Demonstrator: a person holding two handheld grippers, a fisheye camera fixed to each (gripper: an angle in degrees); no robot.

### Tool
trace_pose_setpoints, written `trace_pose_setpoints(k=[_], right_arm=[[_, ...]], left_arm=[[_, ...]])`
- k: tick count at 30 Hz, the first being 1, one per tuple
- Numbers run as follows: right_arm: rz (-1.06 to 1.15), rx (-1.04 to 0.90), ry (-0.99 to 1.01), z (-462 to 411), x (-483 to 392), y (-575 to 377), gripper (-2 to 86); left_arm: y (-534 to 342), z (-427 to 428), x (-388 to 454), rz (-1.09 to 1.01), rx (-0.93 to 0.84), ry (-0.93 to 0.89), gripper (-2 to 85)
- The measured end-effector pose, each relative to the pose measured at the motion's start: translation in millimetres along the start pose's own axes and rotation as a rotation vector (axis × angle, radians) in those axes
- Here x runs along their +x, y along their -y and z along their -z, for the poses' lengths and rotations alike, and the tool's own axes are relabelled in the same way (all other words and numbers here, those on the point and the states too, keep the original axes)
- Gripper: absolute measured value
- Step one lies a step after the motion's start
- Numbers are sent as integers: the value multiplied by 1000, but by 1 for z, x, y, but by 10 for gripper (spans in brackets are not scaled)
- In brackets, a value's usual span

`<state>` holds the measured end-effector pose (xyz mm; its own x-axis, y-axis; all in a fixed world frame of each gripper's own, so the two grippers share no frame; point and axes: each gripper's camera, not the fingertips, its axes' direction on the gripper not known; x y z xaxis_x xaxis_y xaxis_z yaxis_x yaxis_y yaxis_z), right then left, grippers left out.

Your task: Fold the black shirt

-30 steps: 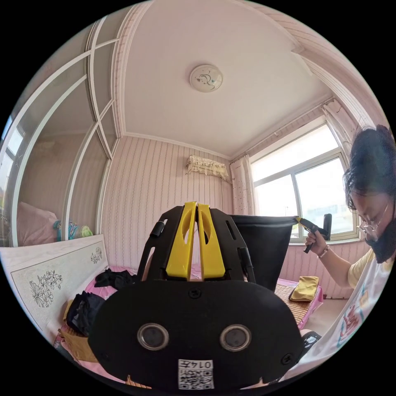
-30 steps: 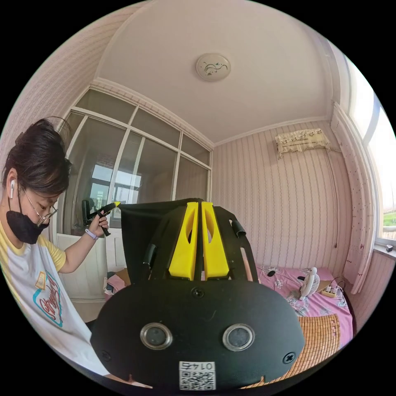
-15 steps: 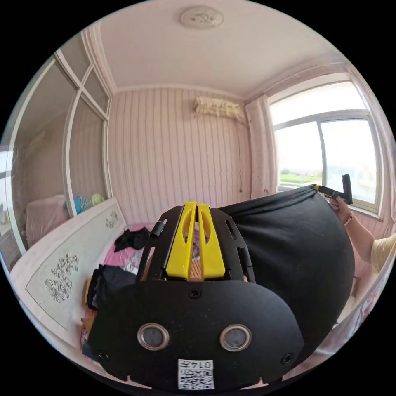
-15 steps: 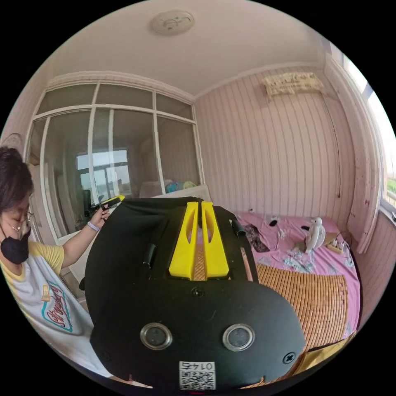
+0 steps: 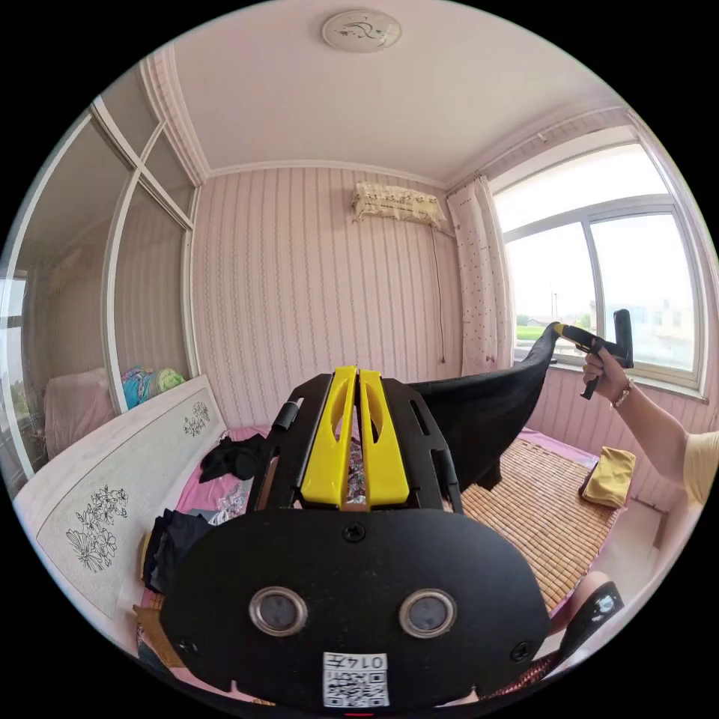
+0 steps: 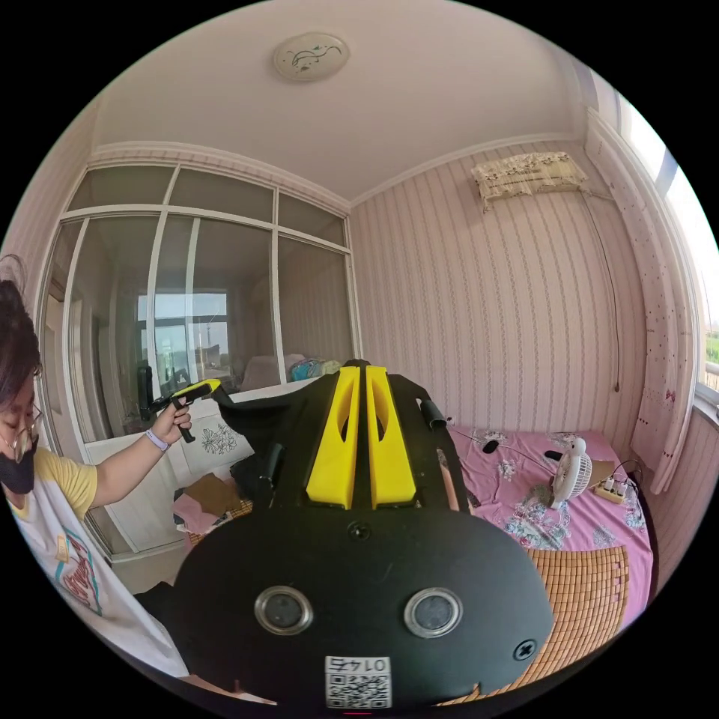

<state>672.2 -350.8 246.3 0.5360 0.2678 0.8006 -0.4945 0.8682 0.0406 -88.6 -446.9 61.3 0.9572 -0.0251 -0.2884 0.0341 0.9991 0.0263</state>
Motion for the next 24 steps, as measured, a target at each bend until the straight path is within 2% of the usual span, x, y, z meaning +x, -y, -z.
trace_pose_setpoints(k=[3,7,12,18,22,24], right_arm=[[-131,-124,-33,-13,32,-82,7],[-344,-306,-55,-33,71,-210,7],[-581,-499,-84,-55,103,-329,9],[-686,-778,-137,-75,121,-418,12],[-655,-961,-258,-80,122,-454,26],[-655,-1002,-274,-79,123,-464,32]], left_arm=[[-79,-49,-9,31,-193,-21,-7],[-179,-101,-21,126,-367,-77,-7],[-314,-162,-69,456,-584,-195,-7],[-401,-204,-105,526,-817,-220,-6],[-438,-226,-130,578,-922,-323,-6],[-453,-232,-144,565,-954,-272,-3]])
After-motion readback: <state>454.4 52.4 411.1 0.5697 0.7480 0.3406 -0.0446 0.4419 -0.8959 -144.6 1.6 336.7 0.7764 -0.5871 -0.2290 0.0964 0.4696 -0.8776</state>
